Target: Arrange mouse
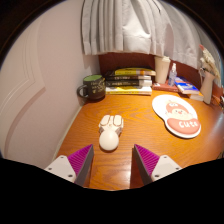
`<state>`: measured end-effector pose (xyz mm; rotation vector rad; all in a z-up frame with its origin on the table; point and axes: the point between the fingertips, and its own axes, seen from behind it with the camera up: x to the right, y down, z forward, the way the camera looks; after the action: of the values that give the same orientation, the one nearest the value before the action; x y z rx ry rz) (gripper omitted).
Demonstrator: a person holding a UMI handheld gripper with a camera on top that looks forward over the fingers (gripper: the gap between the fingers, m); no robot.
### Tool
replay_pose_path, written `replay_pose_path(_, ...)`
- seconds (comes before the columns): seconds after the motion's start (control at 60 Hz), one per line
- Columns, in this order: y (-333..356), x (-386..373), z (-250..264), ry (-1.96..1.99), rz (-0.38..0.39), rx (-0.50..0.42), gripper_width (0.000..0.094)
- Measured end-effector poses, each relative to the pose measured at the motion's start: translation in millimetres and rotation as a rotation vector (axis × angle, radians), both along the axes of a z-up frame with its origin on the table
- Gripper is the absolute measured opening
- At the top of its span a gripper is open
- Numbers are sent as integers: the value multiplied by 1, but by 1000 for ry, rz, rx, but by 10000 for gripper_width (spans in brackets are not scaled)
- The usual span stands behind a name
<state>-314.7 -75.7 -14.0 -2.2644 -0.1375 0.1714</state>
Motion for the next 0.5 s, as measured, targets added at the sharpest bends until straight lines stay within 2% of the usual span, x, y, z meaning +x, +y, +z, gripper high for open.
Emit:
replay_pose_path(0.167,54,-11,0,-33,-15,-6,783)
replay_pose_path(0.267,72,-8,-3,-54,-36,-27,620)
replay_pose_path(0.3,74,-6,-4,-65,-42,-39,534)
replay_pose_path(0.35,74,-5,-6,-73,-44,-62,523)
replay_pose_path(0.5,71,-4,-8,-84,-47,-117,368)
